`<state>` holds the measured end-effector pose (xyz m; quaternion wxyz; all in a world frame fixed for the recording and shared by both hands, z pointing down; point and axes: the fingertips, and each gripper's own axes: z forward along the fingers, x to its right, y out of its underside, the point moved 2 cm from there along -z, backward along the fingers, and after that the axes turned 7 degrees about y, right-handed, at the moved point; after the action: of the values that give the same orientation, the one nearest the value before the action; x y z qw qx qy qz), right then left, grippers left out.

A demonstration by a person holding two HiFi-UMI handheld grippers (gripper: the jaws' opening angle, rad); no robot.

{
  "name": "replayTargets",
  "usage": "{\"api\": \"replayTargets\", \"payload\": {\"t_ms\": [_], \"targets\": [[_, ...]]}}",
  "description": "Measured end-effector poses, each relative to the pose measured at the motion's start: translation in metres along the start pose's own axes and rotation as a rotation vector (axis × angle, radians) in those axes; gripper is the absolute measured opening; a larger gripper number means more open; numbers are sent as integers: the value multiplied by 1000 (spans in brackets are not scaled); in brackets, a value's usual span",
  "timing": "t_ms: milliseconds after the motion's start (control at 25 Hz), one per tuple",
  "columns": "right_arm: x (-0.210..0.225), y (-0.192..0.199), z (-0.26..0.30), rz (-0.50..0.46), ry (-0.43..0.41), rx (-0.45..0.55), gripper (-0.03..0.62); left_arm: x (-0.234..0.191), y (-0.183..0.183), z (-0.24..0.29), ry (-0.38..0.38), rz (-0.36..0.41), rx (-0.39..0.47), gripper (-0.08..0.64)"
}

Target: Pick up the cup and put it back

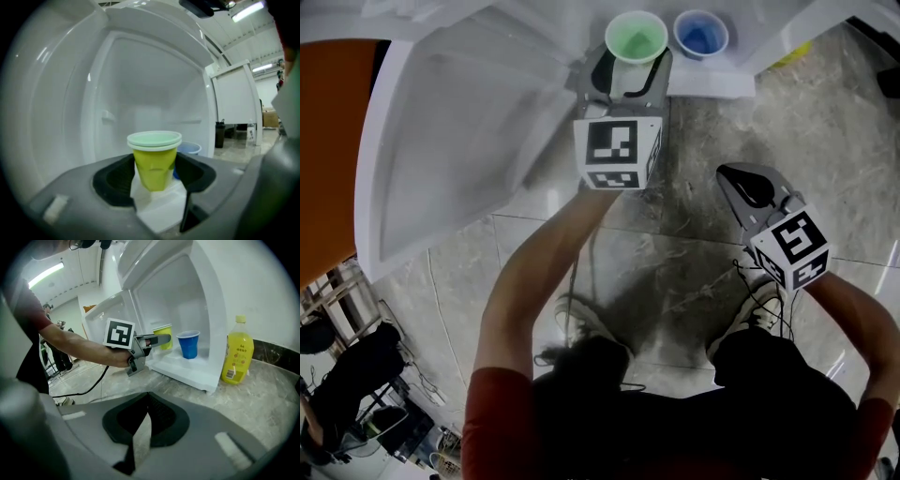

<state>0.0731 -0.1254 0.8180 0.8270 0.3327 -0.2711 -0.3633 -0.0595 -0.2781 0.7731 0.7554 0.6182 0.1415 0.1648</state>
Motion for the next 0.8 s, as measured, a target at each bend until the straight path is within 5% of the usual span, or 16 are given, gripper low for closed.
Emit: {"api": "replayTargets", "payload": {"t_ms": [800], "targets": [[10, 12, 0, 23, 2, -29, 0, -13, 25, 33, -49, 28, -33, 270]]}}
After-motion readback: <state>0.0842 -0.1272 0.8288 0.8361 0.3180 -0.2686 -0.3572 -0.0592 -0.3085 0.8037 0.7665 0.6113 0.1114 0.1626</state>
